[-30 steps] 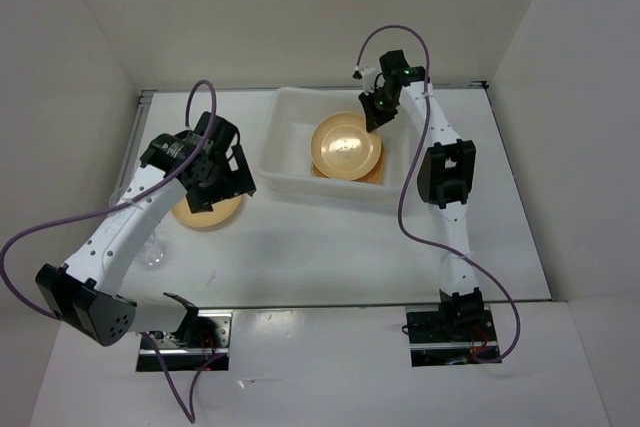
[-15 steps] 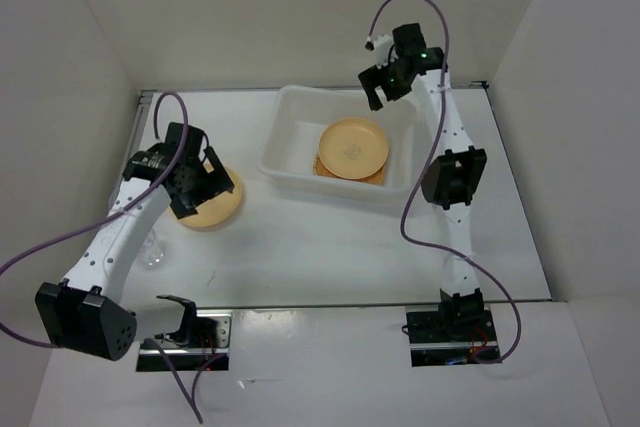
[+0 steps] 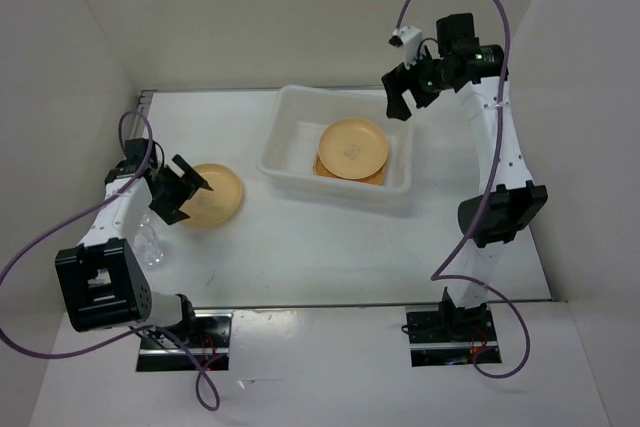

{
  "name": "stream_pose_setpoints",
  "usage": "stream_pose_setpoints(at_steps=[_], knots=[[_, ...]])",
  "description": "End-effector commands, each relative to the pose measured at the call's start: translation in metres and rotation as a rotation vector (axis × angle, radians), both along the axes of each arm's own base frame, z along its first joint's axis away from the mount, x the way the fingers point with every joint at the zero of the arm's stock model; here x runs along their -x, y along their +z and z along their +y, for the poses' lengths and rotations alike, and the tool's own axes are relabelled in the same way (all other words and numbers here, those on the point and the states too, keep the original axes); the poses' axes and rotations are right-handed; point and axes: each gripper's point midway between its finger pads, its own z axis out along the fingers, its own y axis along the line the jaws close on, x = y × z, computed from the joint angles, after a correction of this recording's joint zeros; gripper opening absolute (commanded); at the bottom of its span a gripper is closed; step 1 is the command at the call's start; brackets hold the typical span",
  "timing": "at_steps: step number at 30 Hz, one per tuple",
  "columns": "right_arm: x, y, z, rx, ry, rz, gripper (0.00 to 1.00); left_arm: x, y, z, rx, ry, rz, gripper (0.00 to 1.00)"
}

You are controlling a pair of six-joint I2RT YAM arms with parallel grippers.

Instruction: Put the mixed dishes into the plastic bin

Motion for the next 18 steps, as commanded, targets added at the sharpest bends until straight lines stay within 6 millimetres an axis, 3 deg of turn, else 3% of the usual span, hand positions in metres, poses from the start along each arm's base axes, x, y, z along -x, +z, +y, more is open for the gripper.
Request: stream_pose_setpoints(at_steps=[1,2,4,10,11,16,18], knots=[[0.025,-0.039,0.005,0.005,0.059,0.137,0.99,-0.007,-0.005,0.003,0.054,0.027,-0.062,1.00],[0.032,-0.053,0.004,0.010,0.059,0.179,0.99,-0.004,-0.010,0.005,0.063,0.050,-0.051,1.00],[0.041,-0.054,0.003,0.010,0.059,0.181,0.99,0.003,-0.024,0.005,0.077,0.077,-0.031,1.00],[0.059,-0.081,-0.004,0.038,0.043,0.228,0.98,0.008,-0.035,0.011,0.075,0.117,-0.027,1.00],[0.065,-0.096,-0.004,0.034,0.031,0.268,0.96,0.007,-0.037,0.013,0.065,0.121,-0.034,1.00],[0.070,-0.130,-0.032,0.004,-0.100,0.315,0.94,0.011,-0.050,0.014,0.054,0.139,-0.021,1.00],[0.073,-0.134,-0.038,-0.044,-0.131,0.327,0.90,0.008,-0.052,0.018,0.049,0.147,-0.041,0.98]])
